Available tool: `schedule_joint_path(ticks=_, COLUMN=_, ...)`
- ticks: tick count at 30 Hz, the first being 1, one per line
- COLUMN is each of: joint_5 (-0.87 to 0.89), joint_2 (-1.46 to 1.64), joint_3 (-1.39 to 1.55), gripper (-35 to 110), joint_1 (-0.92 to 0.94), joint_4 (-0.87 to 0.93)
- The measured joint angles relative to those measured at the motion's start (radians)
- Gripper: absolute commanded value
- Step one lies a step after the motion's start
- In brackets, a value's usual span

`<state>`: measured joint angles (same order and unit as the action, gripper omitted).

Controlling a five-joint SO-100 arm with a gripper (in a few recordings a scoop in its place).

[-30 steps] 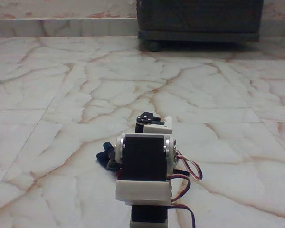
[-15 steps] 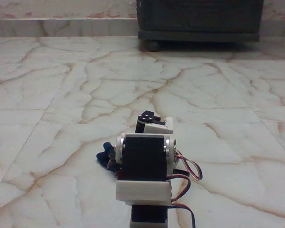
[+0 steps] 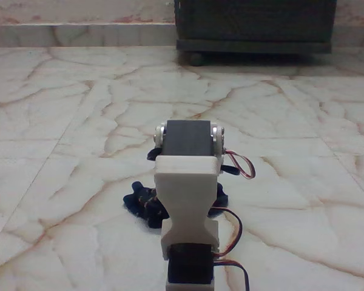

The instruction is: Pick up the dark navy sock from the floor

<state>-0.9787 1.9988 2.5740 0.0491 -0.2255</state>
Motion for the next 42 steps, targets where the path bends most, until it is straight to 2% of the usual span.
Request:
schedule_joint_path(ticks=2, joint_5=0.130, joint_2=-0.161, joint_3=-0.118, gripper=0, joint_1=-0.017, joint_4=0.064)
schedule_joint_path(ticks=12, joint_5=0.451, joint_2=-0.440, joint_3=-0.379, gripper=7, joint_1=-0.091, joint_4=0.282)
schedule_joint_path(ticks=17, joint_5=0.845, joint_2=-0.615, joint_3=-0.572, gripper=8, joint_1=-0.100, joint_4=0.520)
schedule_joint_path(ticks=20, joint_5=0.943, joint_2=-0.718, joint_3=-0.680, gripper=8, joint_1=-0.140, joint_4=0.563)
schedule_joint_path(ticks=25, joint_5=0.994, joint_2=-0.940, joint_3=-1.002, gripper=8, joint_1=-0.169, joint_4=0.747)
schedule_joint_path(ticks=33, joint_5=1.066, joint_2=-1.121, joint_3=-1.275, gripper=8, joint_1=-0.193, joint_4=0.913)
schedule_joint_path(ticks=42, joint_5=1.054, joint_2=-1.308, joint_3=-1.425, gripper=4, joint_1=-0.196, joint_4=0.902)
